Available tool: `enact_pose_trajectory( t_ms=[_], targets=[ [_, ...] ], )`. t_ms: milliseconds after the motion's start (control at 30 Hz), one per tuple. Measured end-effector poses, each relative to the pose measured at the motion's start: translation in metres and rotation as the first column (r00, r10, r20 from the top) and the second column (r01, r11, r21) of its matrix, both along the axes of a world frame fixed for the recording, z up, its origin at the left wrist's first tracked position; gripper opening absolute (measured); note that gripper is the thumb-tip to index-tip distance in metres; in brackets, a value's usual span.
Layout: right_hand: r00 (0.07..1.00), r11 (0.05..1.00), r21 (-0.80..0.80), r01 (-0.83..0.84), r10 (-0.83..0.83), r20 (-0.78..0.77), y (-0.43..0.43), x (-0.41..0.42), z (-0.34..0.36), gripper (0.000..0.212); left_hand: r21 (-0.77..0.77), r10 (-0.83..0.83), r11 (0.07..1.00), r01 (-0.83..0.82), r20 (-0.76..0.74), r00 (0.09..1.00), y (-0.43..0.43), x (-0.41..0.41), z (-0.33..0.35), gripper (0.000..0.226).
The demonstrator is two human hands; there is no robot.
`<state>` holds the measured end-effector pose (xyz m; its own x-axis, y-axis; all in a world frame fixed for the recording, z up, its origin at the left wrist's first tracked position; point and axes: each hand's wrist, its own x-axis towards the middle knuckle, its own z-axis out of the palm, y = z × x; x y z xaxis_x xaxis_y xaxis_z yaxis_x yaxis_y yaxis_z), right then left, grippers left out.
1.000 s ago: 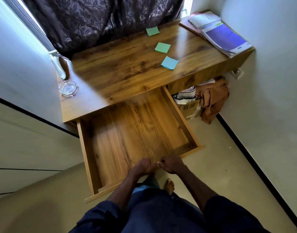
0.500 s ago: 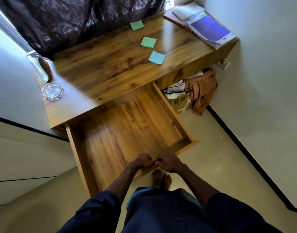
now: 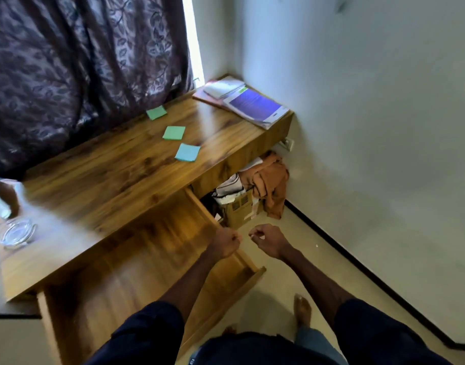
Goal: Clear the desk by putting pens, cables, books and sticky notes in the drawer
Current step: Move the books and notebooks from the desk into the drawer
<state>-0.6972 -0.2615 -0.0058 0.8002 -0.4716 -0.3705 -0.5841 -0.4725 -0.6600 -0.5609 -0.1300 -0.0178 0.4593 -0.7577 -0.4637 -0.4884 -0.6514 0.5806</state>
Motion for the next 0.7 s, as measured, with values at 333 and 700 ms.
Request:
enact_pose_trajectory(
  t_ms=[333,700],
  targets=[
    [0.998,0.994,-0.109,-0.002,0.01,0.066,-0.19,-0.017,0.026,0.018,-0.095,0.047,0.995,-0.032,0.164,0.985,-0.182,0.001,0.006,0.024],
    [0.988,0.991,-0.106,-0.078,0.091,0.125,-0.32,0.037,0.057,0.016,-0.187,0.305,0.942,-0.279,0.129,0.943,-0.287,0.025,0.034,0.023]
  ],
)
